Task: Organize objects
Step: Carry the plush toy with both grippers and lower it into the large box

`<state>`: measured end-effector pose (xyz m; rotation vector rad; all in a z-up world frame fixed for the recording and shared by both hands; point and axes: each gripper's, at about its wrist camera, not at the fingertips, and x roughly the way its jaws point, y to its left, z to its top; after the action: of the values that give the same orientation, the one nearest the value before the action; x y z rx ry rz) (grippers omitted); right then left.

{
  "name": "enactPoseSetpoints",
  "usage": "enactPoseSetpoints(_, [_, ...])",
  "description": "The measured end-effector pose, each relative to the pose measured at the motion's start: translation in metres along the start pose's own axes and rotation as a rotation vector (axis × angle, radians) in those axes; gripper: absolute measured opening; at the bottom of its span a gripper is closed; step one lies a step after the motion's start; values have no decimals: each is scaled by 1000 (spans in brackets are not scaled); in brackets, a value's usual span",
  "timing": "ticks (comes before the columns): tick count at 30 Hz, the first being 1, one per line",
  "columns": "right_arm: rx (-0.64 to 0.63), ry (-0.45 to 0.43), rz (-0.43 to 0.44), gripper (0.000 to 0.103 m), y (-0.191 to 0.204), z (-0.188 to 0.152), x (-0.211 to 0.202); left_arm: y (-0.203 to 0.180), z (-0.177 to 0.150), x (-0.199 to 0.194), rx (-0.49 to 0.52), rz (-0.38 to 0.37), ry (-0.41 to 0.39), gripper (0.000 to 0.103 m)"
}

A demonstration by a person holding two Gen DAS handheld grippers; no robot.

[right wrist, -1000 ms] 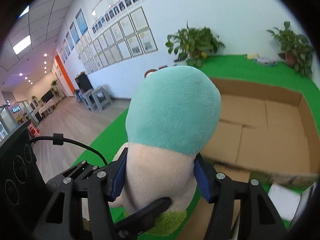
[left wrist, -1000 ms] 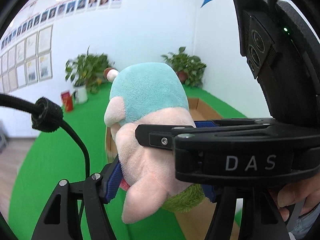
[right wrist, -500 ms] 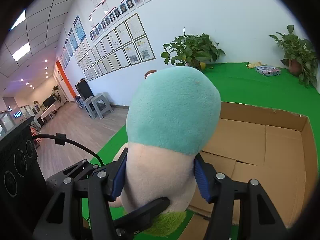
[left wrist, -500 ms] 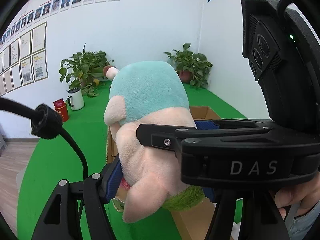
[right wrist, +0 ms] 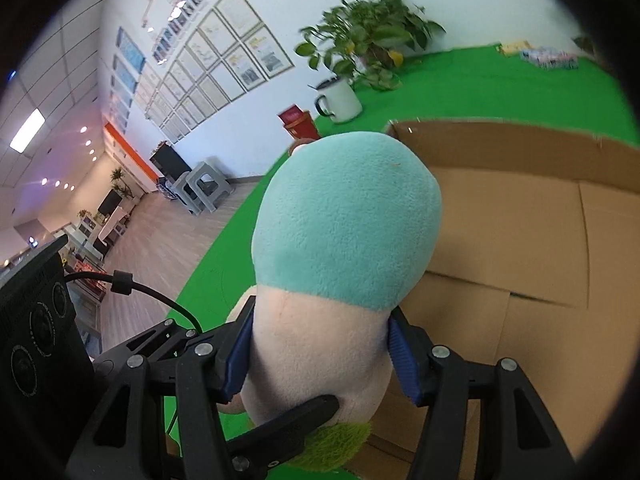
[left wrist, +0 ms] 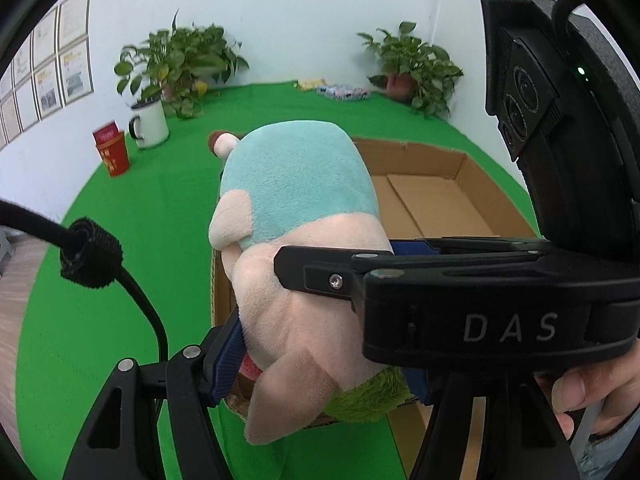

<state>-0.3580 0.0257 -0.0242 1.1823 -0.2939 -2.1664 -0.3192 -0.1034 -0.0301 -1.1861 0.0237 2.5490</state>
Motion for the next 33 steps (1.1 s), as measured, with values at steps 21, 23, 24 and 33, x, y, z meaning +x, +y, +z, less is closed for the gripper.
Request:
enactPoseSetpoints(21, [111, 120, 84, 59, -35, -16, 38, -24, -58, -7, -1, 106, 76, 69])
enactPoseSetpoints(23, [115, 118, 91, 59, -39, -18, 37, -23, -59, -22, -11, 116, 47, 69])
enactPoseSetpoints(24, [120, 118, 94, 59, -40, -18, 37, -21, -60, -27, -21, 121, 35, 69])
enactPoseSetpoints(33, [163, 128, 94, 75, -43, -13, 36, -6, -68, -23, -127, 50, 13, 30])
